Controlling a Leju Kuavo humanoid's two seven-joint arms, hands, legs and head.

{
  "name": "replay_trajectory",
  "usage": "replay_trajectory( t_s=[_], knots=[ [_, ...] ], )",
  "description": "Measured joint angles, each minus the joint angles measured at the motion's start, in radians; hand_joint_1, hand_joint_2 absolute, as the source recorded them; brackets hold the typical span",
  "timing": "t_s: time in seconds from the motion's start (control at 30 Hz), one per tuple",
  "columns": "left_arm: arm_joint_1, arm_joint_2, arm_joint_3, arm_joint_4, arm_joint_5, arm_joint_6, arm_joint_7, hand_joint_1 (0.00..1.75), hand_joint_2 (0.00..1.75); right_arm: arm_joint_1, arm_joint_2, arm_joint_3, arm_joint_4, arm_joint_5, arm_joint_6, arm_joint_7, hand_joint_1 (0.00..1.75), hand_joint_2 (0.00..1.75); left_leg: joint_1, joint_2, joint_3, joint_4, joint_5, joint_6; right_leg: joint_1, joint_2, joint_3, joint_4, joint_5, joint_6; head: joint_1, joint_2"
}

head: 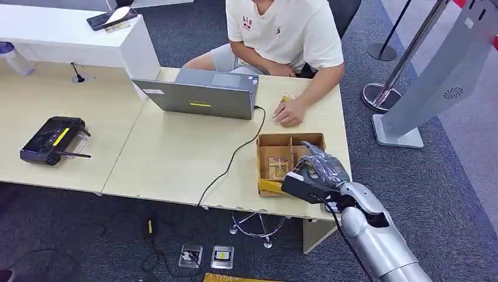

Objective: Pass the card to the sensor for recognition and then transmit it.

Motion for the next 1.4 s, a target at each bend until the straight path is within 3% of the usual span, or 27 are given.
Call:
replay_trajectory(
  t_s=[0.07,0.13,0.3,0.67,0.9,1.2,1.4],
  knots=[
    [0.000,0.000,0.000,0.000,0.001,0.000,0.000,0.00,0.00,0.000,0.000,0.000,0.000,0.000,0.000,0.001,1.59,1.75,0.000,0.000,0.000,0.000,0.000,0.000,0.000,0.000,0.000,0.000,0.000,0.000,0.000,0.000],
    [0.000,0.000,0.000,0.000,0.002,0.000,0.000,0.00,0.00,0.001,0.000,0.000,0.000,0.000,0.000,0.002,1.75,1.75,0.000,0.000,0.000,0.000,0.000,0.000,0.000,0.000,0.000,0.000,0.000,0.000,0.000,0.000],
    [0.000,0.000,0.000,0.000,0.002,0.002,0.000,0.00,0.00,0.002,0.000,0.000,0.000,0.000,-0.013,0.011,1.75,1.75,0.000,0.000,0.000,0.000,0.000,0.000,0.000,0.000,0.000,0.000,0.000,0.000,0.000,0.000],
    [0.000,-0.001,0.000,0.000,0.006,0.018,-0.007,0.00,0.00,-0.037,-0.002,-0.050,-0.040,-0.039,-0.237,0.018,1.75,1.75,0.000,0.000,0.000,0.000,0.000,0.000,0.000,0.000,0.000,0.000,0.000,0.000,0.000,0.000],
    [0.000,-0.002,0.000,0.000,0.002,0.018,-0.021,0.00,0.00,-0.097,-0.027,-0.124,-0.079,-0.052,-0.283,0.013,1.75,1.75,0.000,0.000,0.000,0.000,0.000,0.000,0.000,0.000,0.000,0.000,0.000,0.000,0.000,0.000],
    [0.000,0.000,-0.003,0.000,-0.023,0.013,-0.036,0.00,0.00,-0.194,-0.041,-0.161,-0.058,-0.012,-0.298,-0.047,1.75,1.75,0.000,0.001,-0.001,0.000,0.000,0.000,0.000,0.000,0.000,0.000,0.000,0.000,0.000,0.000],
    [-0.004,0.004,-0.024,0.000,-0.042,0.003,-0.056,0.00,0.00,-0.371,-0.021,-0.156,0.098,0.040,-0.318,-0.137,1.75,1.75,0.000,0.000,-0.001,0.000,0.001,0.000,0.000,-0.001,0.000,0.001,0.000,0.000,0.000,0.000]
  ],
)
